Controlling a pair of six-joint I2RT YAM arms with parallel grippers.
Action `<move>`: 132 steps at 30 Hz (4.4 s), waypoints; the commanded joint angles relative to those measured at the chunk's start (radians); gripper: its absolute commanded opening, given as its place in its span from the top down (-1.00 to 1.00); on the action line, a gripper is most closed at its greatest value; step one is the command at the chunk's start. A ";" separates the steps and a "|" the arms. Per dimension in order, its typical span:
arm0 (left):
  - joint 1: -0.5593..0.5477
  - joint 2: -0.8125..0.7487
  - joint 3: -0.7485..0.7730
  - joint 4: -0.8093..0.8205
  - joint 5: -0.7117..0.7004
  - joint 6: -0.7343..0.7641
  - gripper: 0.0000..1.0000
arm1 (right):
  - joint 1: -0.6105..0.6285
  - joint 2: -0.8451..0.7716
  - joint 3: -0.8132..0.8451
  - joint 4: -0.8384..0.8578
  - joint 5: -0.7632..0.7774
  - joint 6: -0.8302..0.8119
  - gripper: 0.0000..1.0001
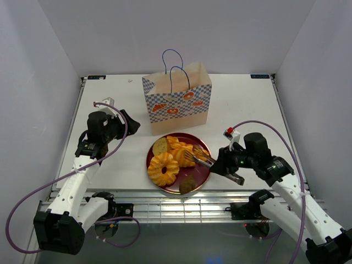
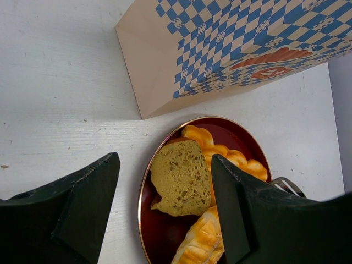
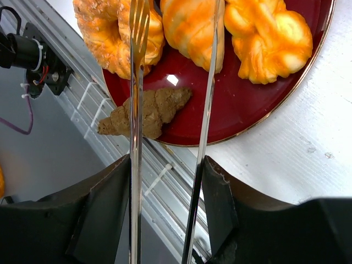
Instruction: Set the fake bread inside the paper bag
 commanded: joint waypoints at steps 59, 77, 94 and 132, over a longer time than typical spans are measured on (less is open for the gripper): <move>-0.003 0.004 0.017 0.007 0.066 0.009 -0.56 | 0.155 0.227 0.061 0.170 0.098 0.041 0.81; -0.004 0.007 0.017 0.007 0.074 0.009 -0.56 | 0.155 0.185 0.245 0.052 0.156 0.018 0.84; -0.004 0.016 0.017 0.009 0.085 0.006 -0.56 | 0.155 0.148 0.392 -0.117 0.286 -0.028 0.84; -0.003 0.012 0.017 0.010 0.091 0.011 -0.56 | 0.145 0.477 1.173 -0.080 0.603 -0.120 0.85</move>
